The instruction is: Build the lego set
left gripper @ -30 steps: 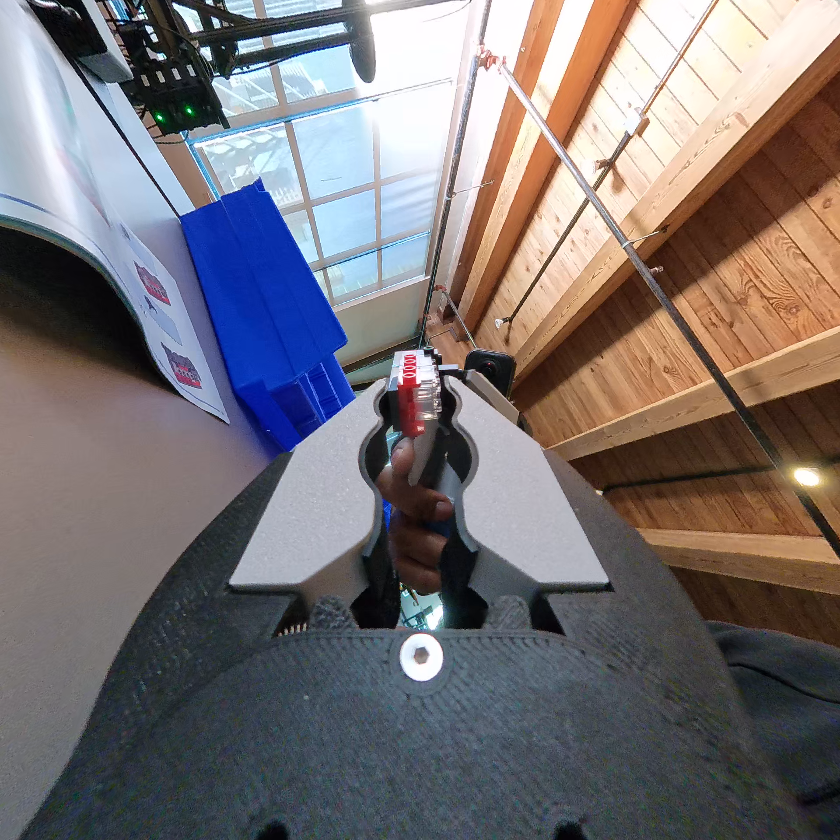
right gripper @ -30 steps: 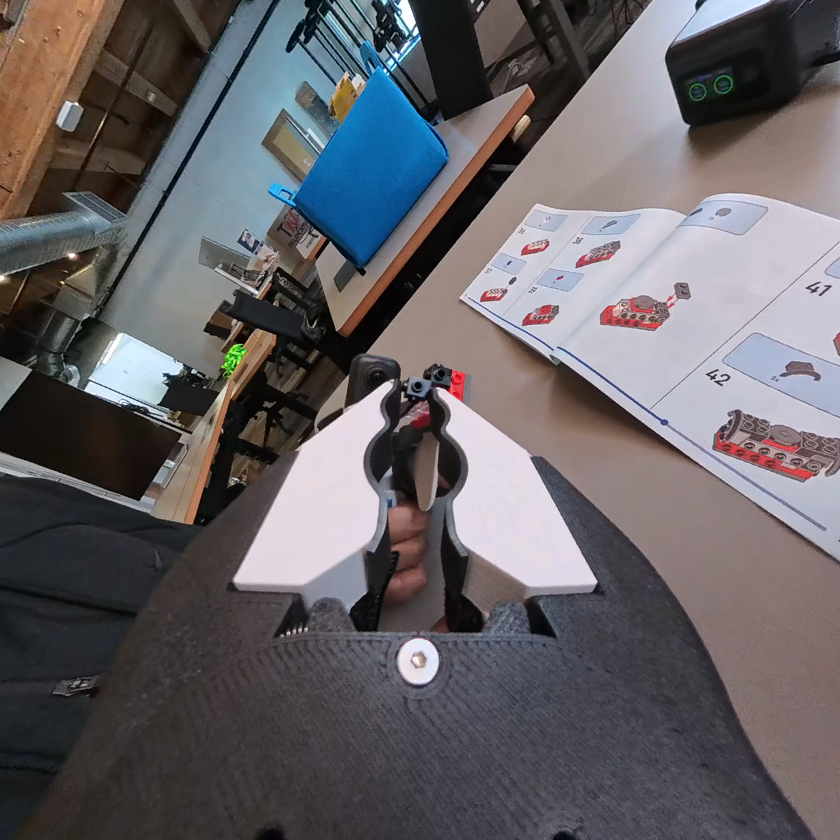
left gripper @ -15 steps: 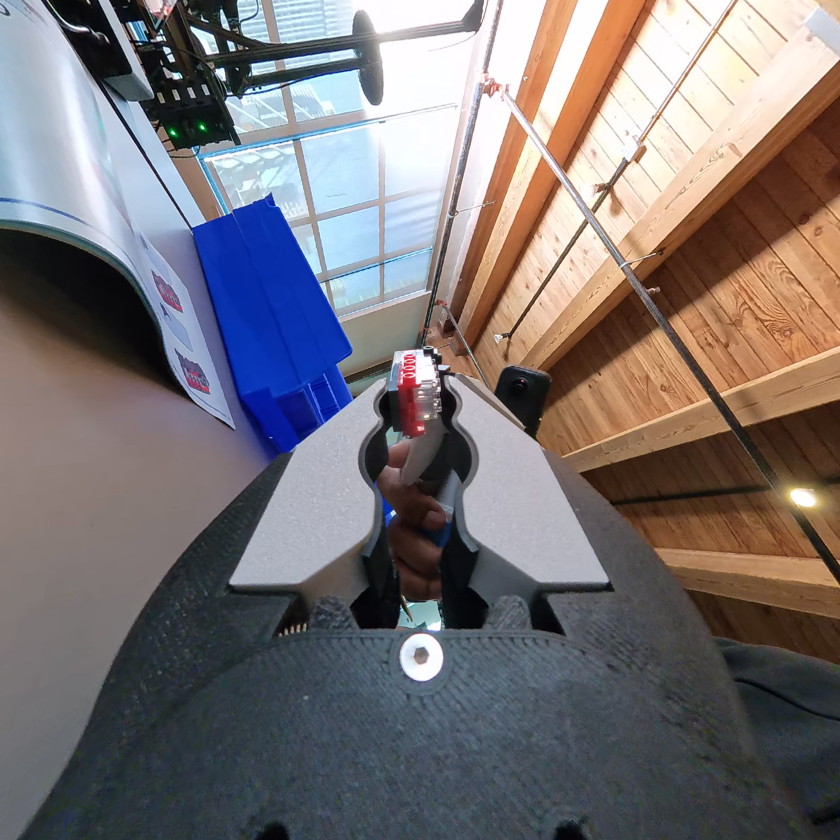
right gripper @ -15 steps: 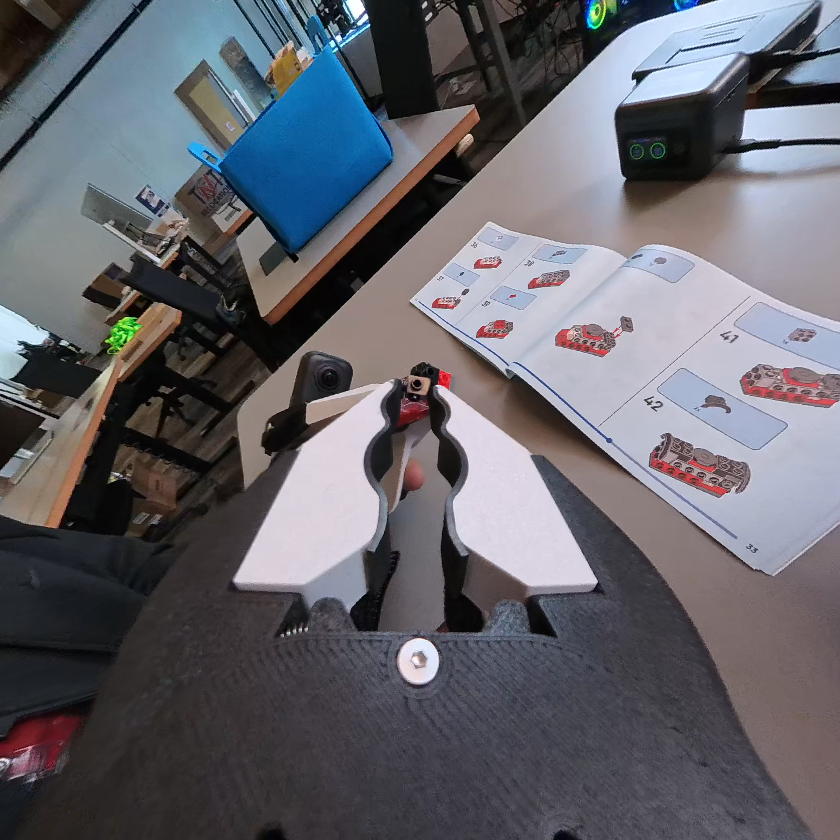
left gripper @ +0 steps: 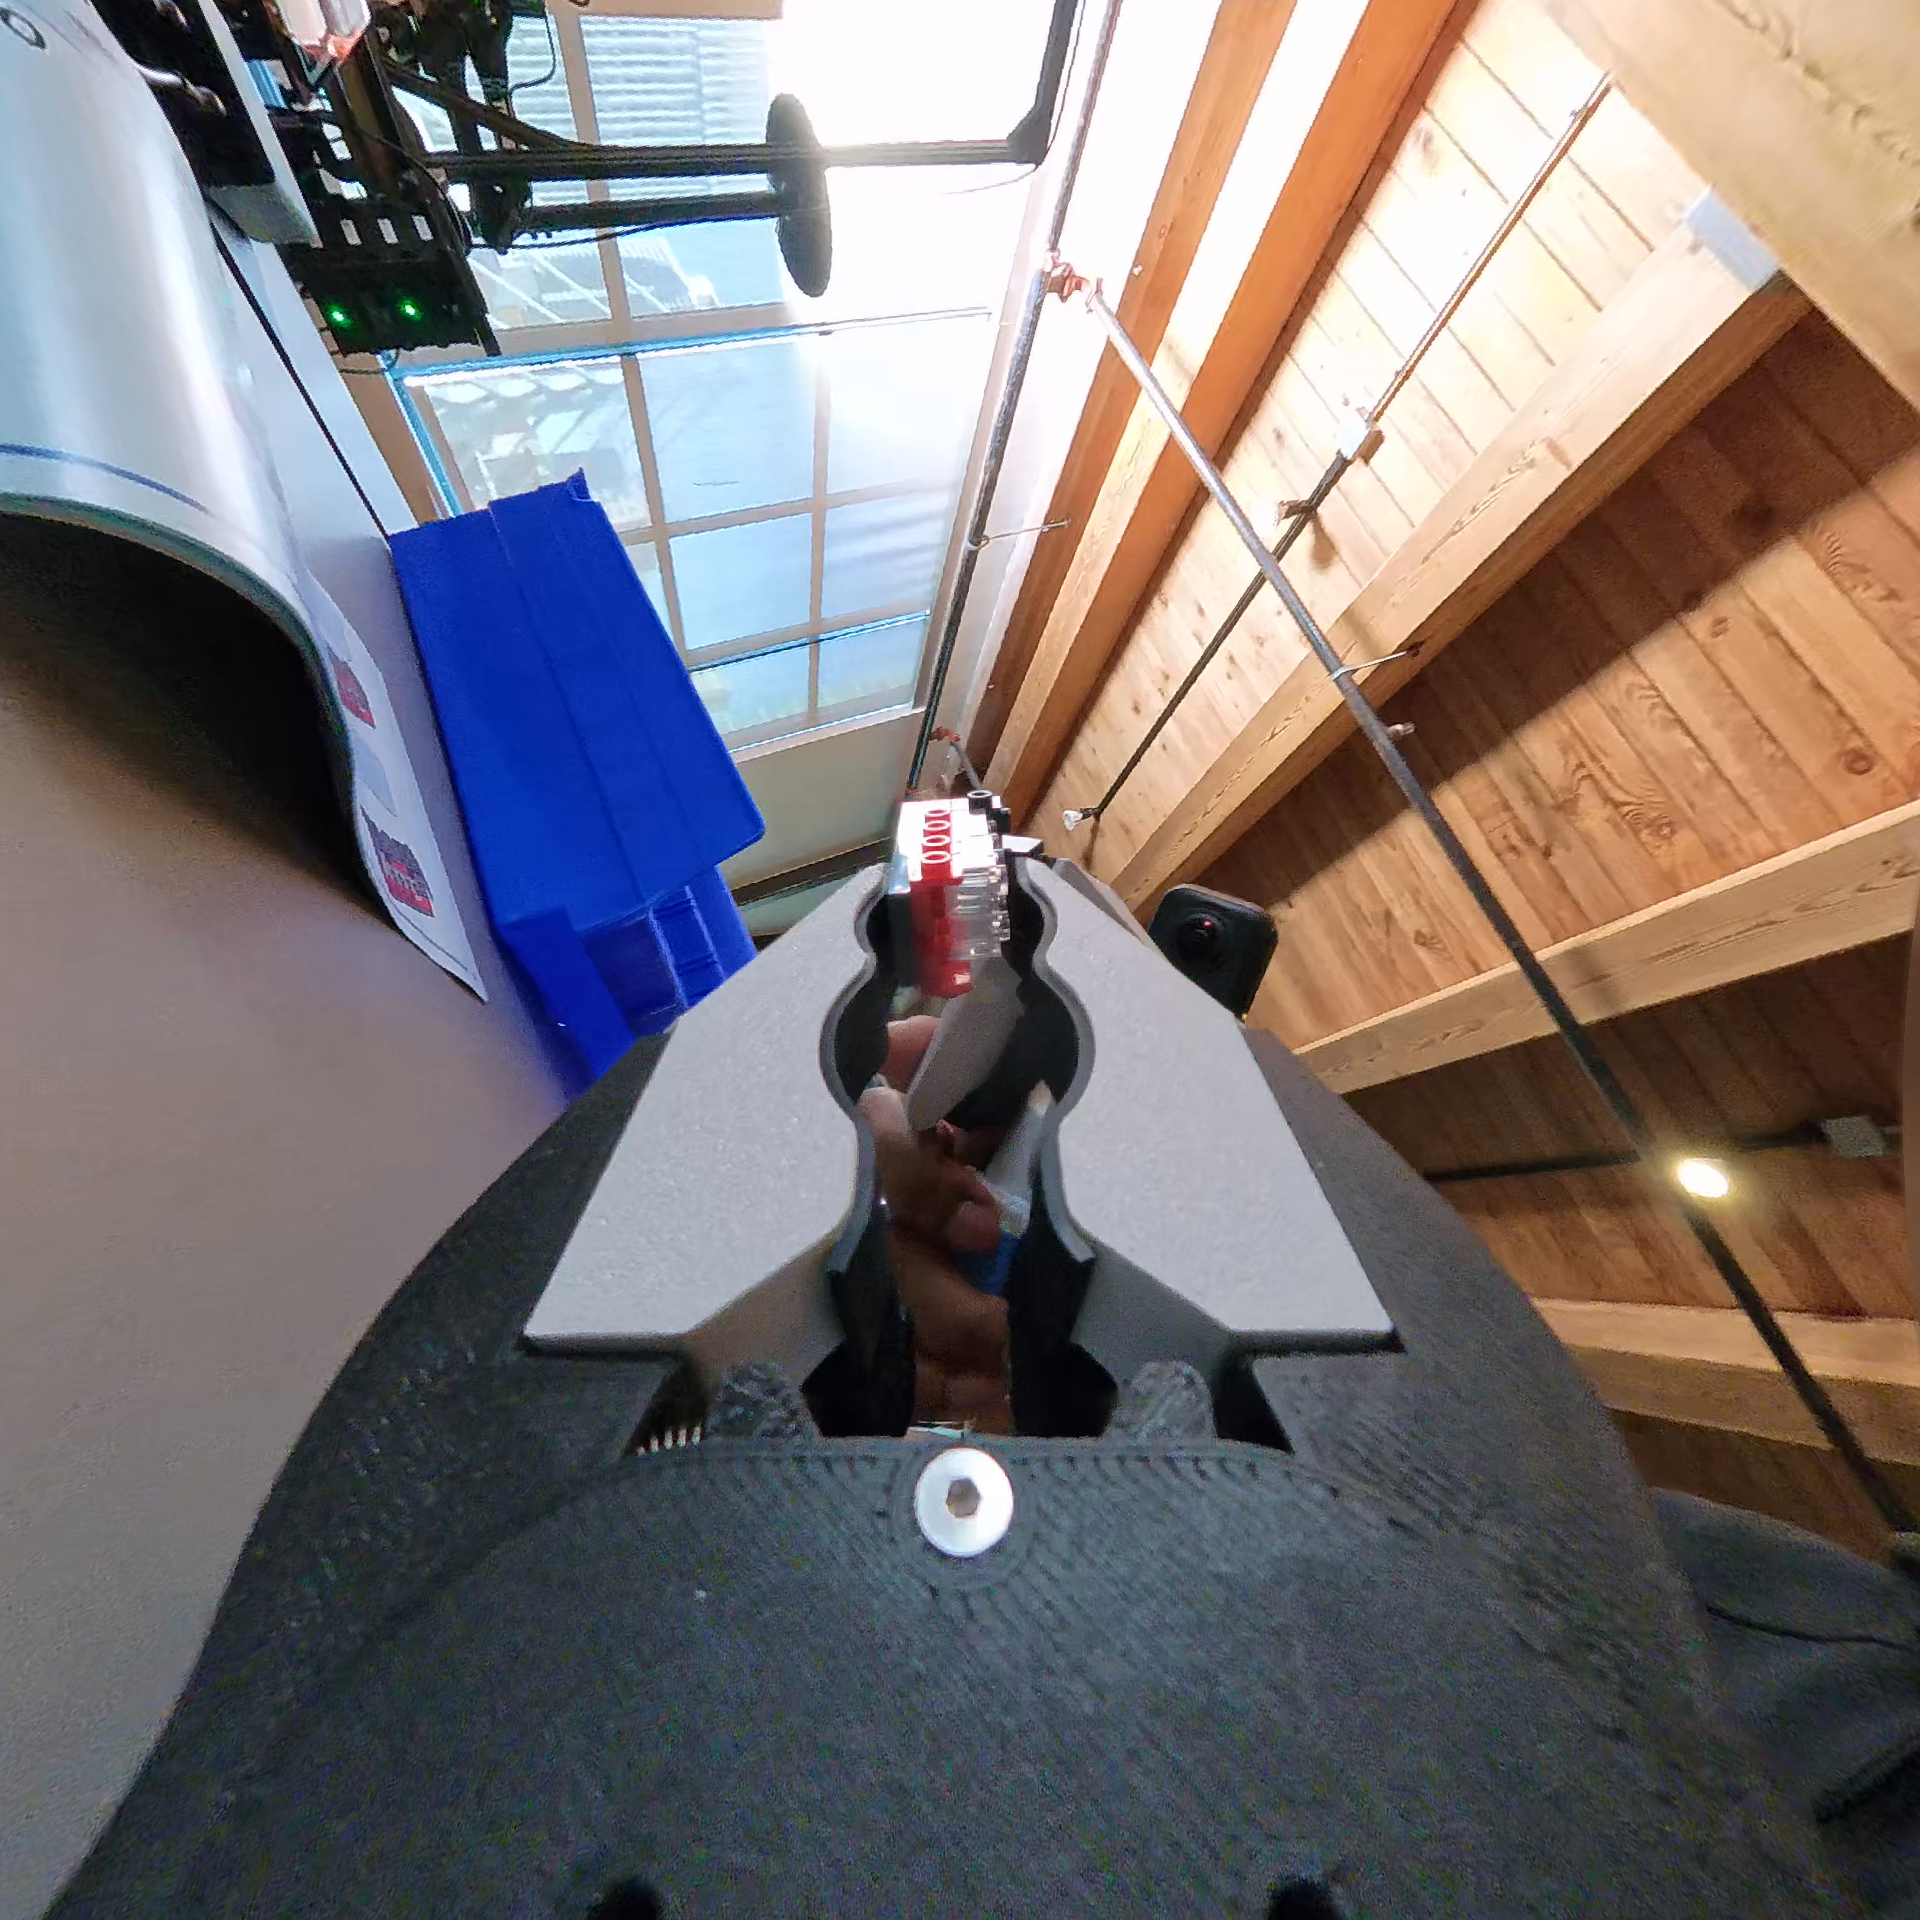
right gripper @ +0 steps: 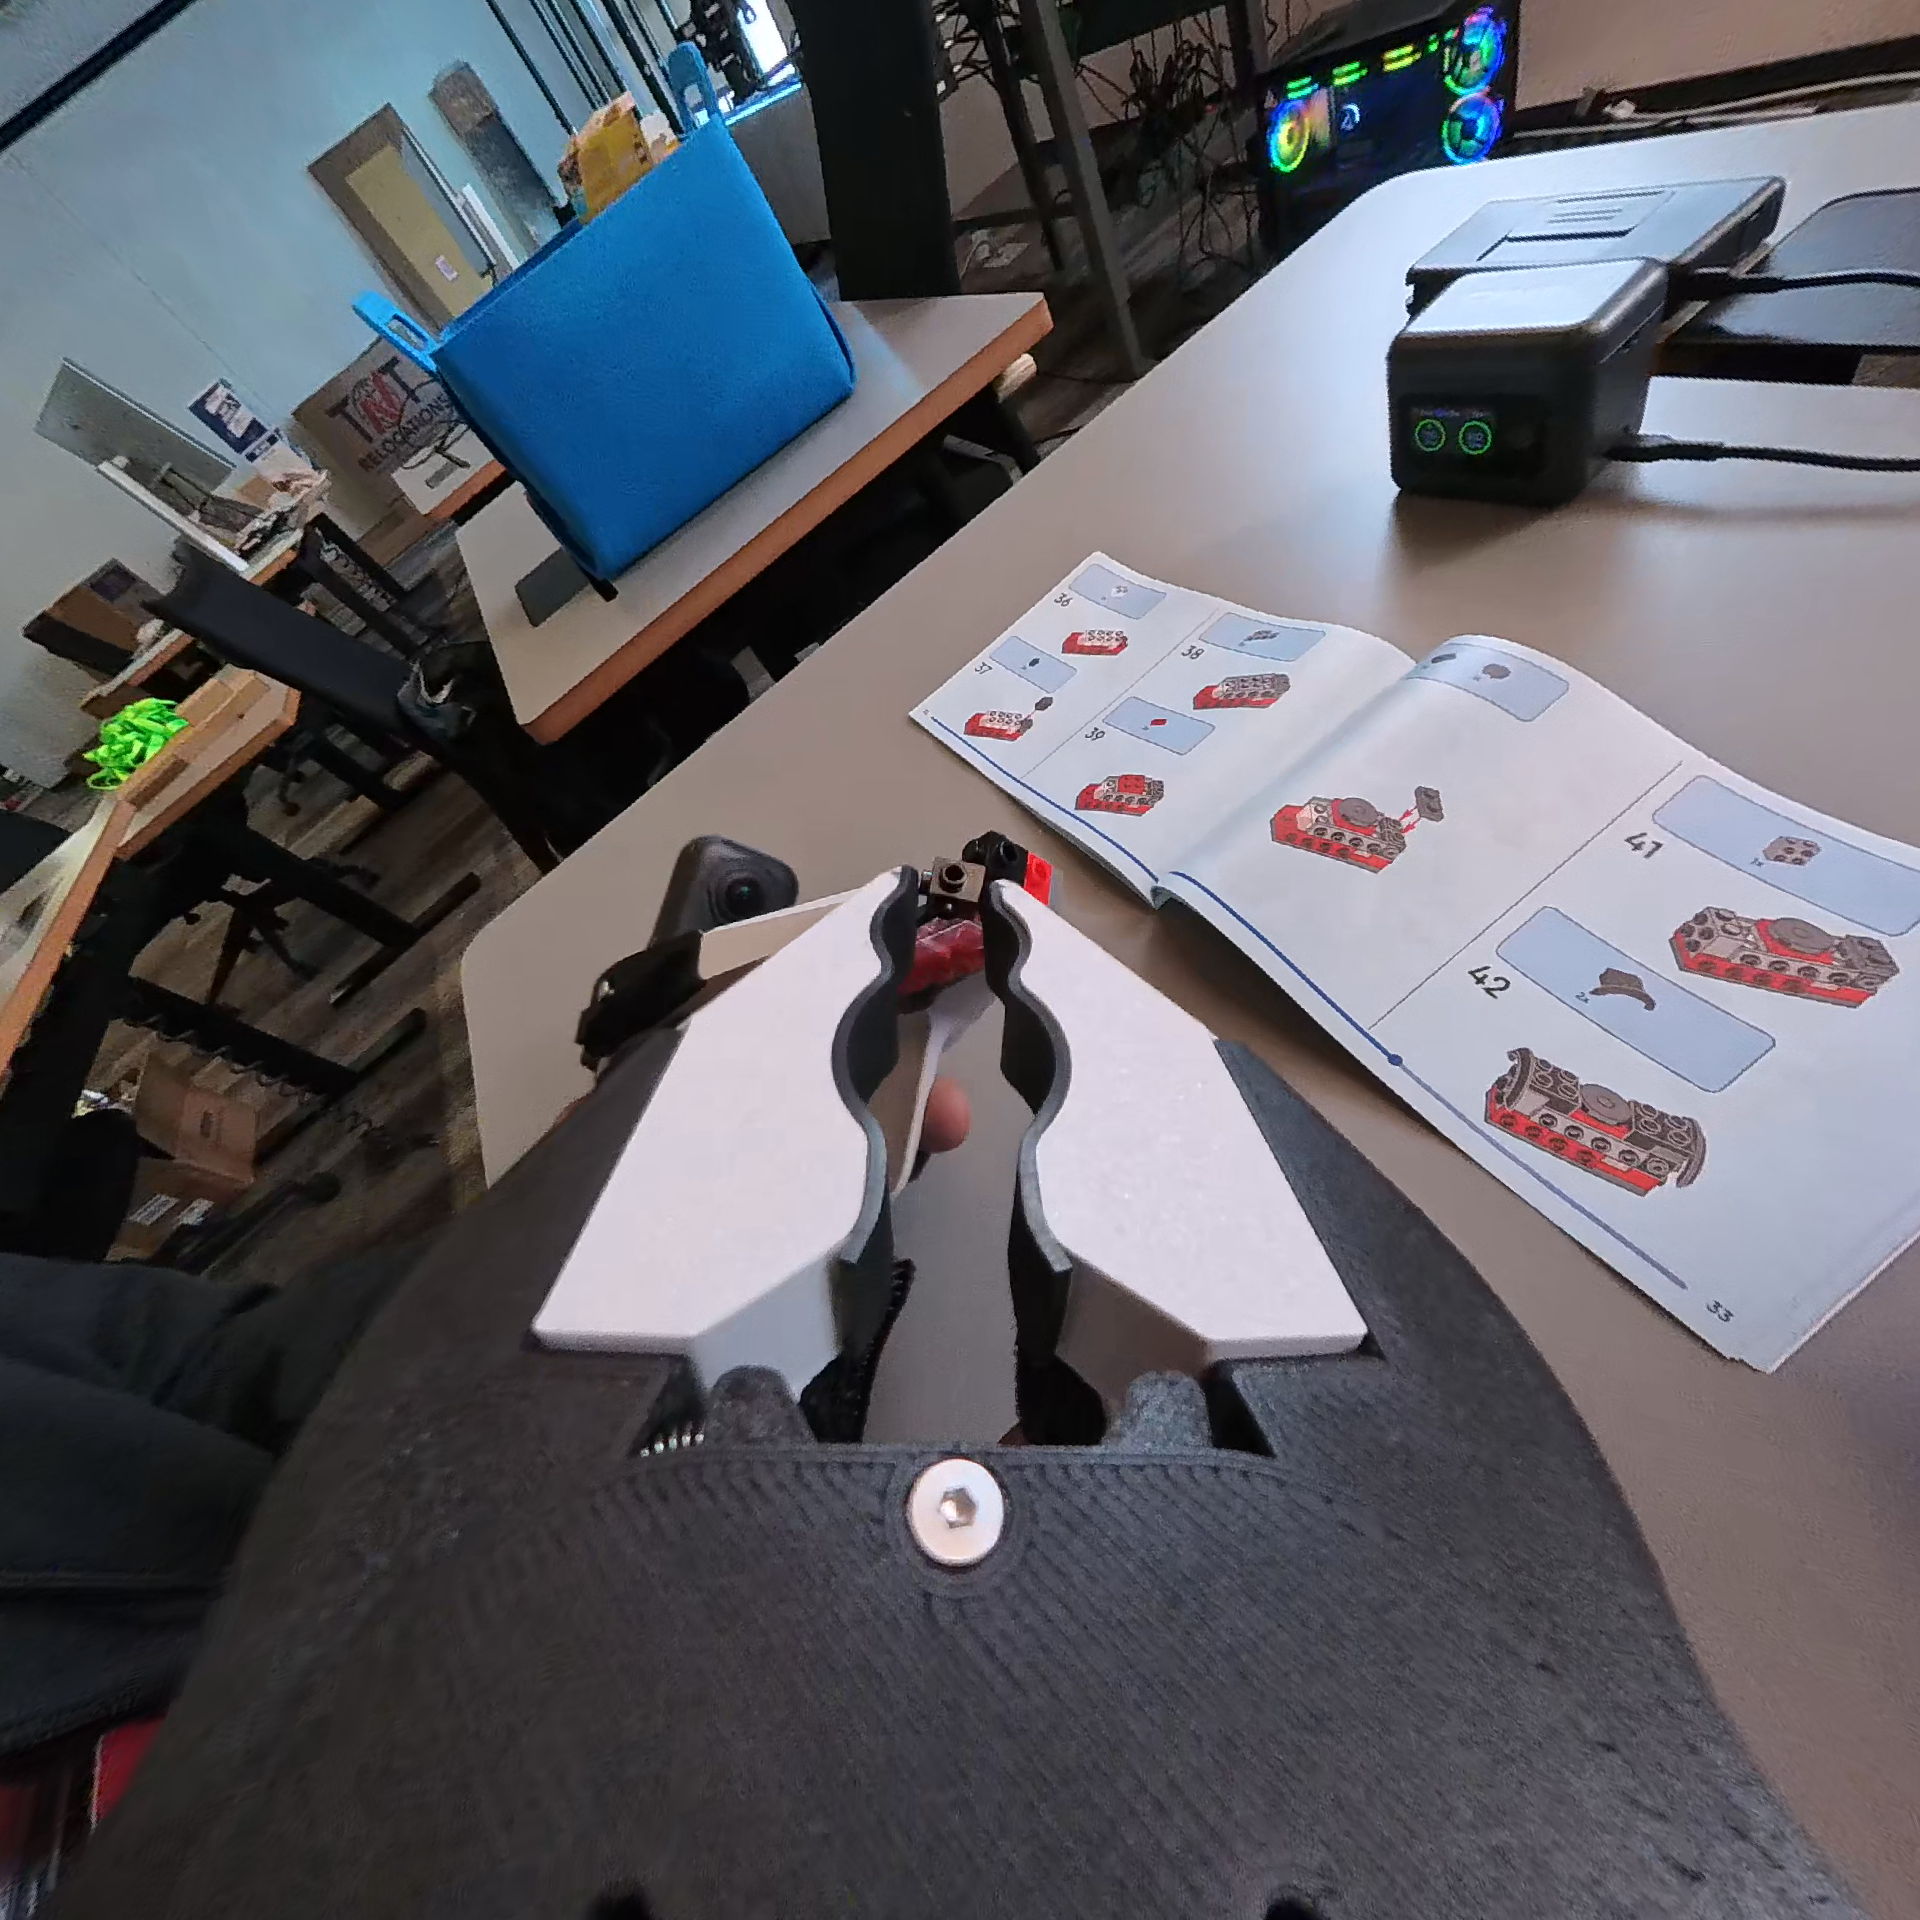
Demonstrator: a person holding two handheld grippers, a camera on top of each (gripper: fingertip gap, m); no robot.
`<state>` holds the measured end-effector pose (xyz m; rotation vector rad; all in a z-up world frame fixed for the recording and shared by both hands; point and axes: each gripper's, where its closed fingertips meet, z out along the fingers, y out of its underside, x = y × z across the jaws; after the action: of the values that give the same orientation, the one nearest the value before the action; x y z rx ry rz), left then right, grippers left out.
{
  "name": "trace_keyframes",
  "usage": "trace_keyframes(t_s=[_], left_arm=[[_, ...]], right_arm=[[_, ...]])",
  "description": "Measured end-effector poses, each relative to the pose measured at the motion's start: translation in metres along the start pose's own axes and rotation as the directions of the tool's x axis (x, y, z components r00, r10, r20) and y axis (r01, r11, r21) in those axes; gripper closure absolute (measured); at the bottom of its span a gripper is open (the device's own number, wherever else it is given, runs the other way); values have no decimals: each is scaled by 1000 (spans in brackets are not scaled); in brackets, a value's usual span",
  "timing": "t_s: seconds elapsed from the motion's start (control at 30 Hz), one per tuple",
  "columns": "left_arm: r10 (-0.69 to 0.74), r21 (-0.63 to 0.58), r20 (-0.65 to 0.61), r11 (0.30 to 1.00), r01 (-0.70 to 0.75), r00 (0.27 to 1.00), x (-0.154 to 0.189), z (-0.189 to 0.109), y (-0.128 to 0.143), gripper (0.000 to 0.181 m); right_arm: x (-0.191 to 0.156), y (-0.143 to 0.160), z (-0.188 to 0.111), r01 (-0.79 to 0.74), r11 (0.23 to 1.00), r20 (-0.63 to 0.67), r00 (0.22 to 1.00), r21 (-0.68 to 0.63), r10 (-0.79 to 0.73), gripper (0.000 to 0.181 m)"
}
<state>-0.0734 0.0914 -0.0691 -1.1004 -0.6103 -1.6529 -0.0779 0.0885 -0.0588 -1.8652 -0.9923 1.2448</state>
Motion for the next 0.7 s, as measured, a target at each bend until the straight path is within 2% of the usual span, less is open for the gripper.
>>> trace_keyframes(t_s=[0.37,0.7], left_arm=[[-33,27,-28,999,34,999,2,-3,-5,161],[-23,28,-21,999,24,1000,2,-3,-4,161]], right_arm=[[-2,-3,5,78,996,-77,994,35,-75,169],[1,-3,4,52,997,-81,996,50,-48,170]])
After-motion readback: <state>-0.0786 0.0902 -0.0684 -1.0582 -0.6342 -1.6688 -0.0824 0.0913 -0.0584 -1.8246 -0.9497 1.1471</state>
